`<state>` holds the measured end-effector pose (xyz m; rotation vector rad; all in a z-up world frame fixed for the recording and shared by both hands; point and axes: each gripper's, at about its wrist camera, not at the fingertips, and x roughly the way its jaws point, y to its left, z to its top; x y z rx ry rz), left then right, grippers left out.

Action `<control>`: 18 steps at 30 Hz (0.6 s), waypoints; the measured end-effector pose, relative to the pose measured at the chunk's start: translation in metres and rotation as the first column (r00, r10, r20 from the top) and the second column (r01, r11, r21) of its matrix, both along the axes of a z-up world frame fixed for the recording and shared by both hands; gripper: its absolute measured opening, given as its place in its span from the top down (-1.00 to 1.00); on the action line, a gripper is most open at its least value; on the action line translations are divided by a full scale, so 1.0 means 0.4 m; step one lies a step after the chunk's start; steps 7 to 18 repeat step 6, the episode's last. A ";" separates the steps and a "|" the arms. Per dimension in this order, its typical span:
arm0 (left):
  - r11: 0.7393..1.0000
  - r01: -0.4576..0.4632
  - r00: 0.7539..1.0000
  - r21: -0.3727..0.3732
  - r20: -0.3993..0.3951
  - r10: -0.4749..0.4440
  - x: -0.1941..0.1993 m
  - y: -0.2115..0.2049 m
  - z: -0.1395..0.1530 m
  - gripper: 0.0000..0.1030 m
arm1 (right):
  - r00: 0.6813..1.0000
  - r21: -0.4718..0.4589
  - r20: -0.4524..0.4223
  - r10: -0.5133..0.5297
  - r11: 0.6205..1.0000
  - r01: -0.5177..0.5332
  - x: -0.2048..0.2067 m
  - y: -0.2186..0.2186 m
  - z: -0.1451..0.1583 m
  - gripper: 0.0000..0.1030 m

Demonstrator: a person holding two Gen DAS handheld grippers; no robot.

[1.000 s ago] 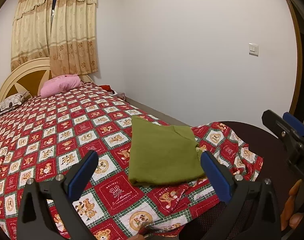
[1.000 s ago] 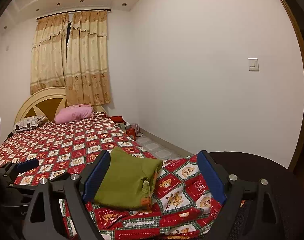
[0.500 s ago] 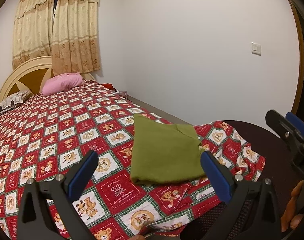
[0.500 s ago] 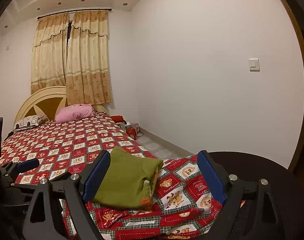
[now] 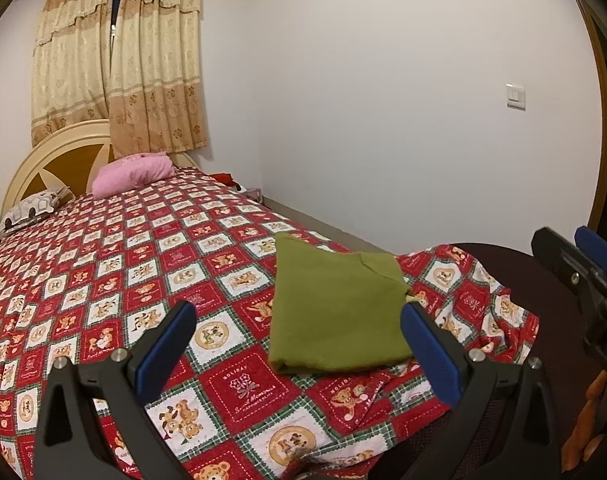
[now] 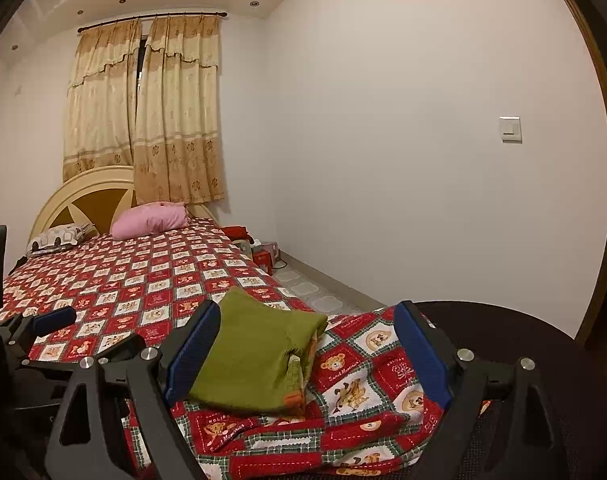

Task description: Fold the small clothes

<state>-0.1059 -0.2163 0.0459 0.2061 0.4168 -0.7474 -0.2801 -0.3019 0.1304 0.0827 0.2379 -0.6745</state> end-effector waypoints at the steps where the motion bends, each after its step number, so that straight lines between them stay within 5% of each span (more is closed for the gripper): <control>1: 1.000 -0.003 1.000 0.002 0.000 0.003 0.002 0.000 0.000 -1.00 | 1.000 0.001 -0.001 0.001 1.000 -0.001 0.000 -0.001 -0.001 -0.73; 18: 1.000 -0.013 0.999 0.018 -0.029 0.014 0.019 -0.005 -0.009 -1.00 | 1.000 0.005 -0.007 0.001 1.000 -0.001 0.004 -0.007 -0.007 -0.73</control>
